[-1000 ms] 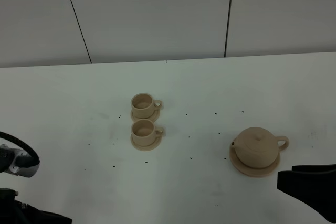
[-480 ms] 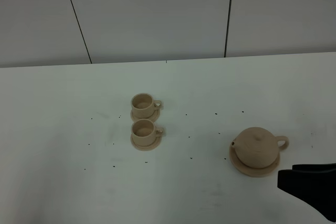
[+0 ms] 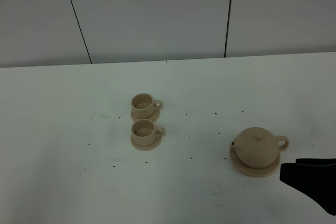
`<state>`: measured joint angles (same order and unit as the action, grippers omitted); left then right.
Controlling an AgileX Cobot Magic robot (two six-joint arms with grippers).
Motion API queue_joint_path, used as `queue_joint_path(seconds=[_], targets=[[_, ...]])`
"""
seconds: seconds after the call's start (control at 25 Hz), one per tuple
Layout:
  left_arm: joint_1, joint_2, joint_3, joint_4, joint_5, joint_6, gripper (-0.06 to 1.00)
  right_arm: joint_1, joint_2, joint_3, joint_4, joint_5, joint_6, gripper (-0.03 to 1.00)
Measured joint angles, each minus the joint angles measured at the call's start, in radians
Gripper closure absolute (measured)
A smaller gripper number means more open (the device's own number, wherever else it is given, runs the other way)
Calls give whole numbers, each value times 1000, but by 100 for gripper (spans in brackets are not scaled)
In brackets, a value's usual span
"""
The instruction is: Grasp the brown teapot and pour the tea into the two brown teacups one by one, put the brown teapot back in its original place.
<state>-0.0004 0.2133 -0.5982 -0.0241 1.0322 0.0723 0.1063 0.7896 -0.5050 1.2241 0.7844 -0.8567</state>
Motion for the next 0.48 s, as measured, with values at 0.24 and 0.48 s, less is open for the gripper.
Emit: queue_joint_path(seconds=[0.24,0.48], targets=[[0,-7,77,29,4,-38,69,0,0,0,0,0,0,57],[0,-7,93,31,10,-42,69,0,0,0,0,-1,0,57]])
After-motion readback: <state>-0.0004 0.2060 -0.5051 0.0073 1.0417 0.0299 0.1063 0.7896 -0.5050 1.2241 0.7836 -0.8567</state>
